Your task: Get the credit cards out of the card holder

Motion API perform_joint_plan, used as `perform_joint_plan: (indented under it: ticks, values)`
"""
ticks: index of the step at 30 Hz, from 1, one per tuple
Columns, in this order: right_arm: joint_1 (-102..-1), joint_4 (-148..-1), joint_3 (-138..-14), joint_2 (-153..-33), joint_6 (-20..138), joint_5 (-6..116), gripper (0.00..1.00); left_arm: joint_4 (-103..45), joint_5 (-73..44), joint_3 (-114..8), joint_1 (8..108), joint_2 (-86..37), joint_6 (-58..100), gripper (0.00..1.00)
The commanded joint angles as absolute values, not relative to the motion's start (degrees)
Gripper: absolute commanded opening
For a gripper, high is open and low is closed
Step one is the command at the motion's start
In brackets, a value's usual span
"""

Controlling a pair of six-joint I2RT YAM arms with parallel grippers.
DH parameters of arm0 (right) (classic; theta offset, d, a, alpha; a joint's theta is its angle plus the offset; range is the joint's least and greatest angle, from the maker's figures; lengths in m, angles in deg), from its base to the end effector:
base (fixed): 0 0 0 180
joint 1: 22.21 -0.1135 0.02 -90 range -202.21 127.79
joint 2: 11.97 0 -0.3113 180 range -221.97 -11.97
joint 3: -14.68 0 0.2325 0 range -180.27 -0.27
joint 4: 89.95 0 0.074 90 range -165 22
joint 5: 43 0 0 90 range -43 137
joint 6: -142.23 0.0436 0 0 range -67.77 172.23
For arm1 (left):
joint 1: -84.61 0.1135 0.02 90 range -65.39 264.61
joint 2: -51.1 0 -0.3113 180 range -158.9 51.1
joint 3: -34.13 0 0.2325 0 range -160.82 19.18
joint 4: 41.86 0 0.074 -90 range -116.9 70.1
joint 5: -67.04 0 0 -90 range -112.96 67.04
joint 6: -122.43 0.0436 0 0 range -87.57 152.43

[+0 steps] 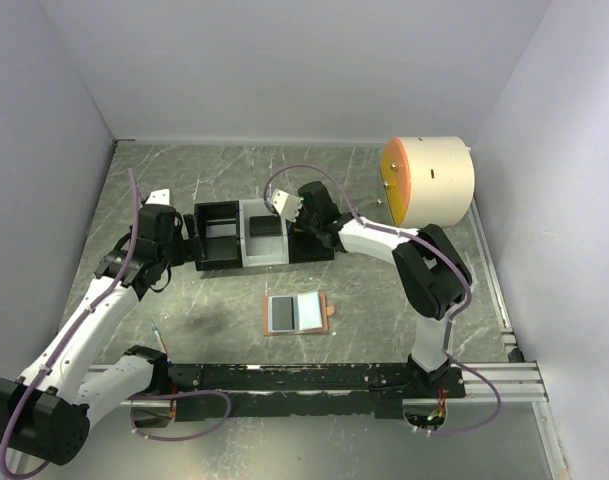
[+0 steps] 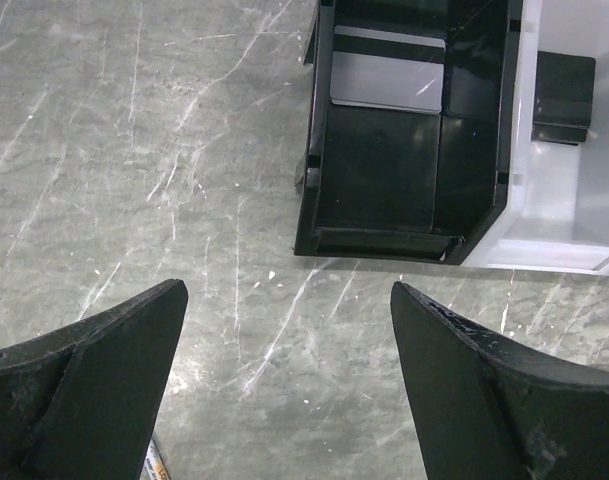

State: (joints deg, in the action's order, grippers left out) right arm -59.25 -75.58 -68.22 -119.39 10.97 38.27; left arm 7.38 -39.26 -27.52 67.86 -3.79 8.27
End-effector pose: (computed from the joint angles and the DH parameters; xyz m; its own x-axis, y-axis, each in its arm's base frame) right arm 0.3359 0.2452 0.2405 -0.0463 -0.8515 -0.5223 -0.7072 0.3972 -0.5849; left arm 0.1541 -0.0336 0.3173 -0.6221 -0.2230 -0.7505 -0.1931 0.9727 -0.1289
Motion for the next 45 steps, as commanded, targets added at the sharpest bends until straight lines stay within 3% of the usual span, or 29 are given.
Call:
perform_joint_plan:
  ticks: [1, 15, 18, 22, 36, 39, 45]
  values:
    - [-60.46, -76.03, -69.92, -121.55, 9.46, 35.05, 0.00, 7.80, -40.20, -29.34, 68.00, -2.76, 8.97, 0.95]
    - [-61.94, -80.53, -70.40, -126.64, 7.14, 29.42, 0.03, 7.98, -41.12, -29.28, 68.00, -3.08, 9.07, 0.95]
    - [-62.32, -81.74, -69.58, -126.65, 6.76, 29.10, 0.08, 8.38, -41.24, -29.58, 68.00, -4.23, 9.10, 0.94]
    - [-62.38, -81.89, -68.68, -126.38, 7.45, 31.65, 0.26, 8.47, -41.41, -29.66, 68.00, -4.52, 9.23, 0.94]
    - [-62.15, -79.00, -67.77, -126.60, 6.13, 31.73, 0.31, 8.32, -40.81, -29.63, 68.00, -5.45, 9.65, 0.94]
    - [-62.08, -78.28, -67.59, -126.51, 6.35, 31.72, 0.38, 8.51, -40.73, -29.64, 68.00, -5.68, 9.57, 0.94]
    - [-61.92, -77.88, -66.91, -126.36, 7.11, 31.69, 0.40, 8.43, -40.67, -29.60, 68.00, -5.59, 9.58, 0.94]
